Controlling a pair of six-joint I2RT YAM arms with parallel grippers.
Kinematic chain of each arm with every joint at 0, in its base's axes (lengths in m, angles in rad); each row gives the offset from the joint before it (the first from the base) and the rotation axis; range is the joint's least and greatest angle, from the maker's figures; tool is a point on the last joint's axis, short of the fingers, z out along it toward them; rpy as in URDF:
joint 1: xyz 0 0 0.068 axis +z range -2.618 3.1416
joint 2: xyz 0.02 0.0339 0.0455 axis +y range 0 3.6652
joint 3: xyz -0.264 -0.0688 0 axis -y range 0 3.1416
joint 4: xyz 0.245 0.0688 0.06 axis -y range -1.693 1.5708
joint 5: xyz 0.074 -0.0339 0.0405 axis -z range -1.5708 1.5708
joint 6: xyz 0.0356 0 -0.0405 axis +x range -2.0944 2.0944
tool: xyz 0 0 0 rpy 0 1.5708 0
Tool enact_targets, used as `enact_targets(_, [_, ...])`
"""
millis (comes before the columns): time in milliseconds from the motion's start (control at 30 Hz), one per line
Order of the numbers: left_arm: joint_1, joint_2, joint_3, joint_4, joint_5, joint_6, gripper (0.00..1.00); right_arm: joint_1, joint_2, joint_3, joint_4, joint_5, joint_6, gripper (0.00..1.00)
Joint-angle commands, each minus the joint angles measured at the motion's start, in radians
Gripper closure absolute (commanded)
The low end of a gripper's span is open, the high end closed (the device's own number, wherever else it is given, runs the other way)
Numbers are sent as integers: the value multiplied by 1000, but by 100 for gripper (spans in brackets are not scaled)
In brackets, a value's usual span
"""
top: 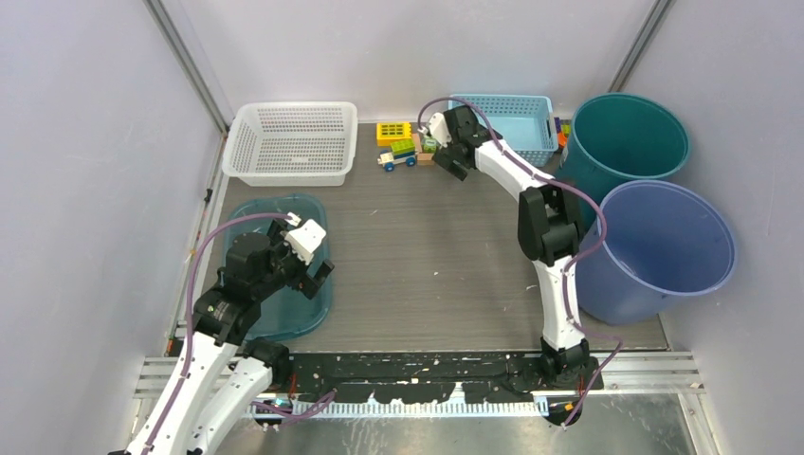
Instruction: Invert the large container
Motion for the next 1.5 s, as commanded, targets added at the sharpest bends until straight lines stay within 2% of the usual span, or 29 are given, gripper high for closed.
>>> enact_targets(0, [8,5,-4,27,16,-13,0,-3,14,63,19,17,-64,1])
enact_targets(300, [12,8,-9,32,17,-12,0,-5,61,93,3,-2,-123,10])
enact_targets(933, [20,7,-13,34,19,-6,0,-5,108,118,-31,-30,-226,16])
enact_targets(1267, [22,6,-16,35,18,-6,0,-5,88,100,-86,-58,-262,28])
enact_targets(1467, [23,-1,-16,34,18,-3,0,-6,40,45,-97,-65,-274,30])
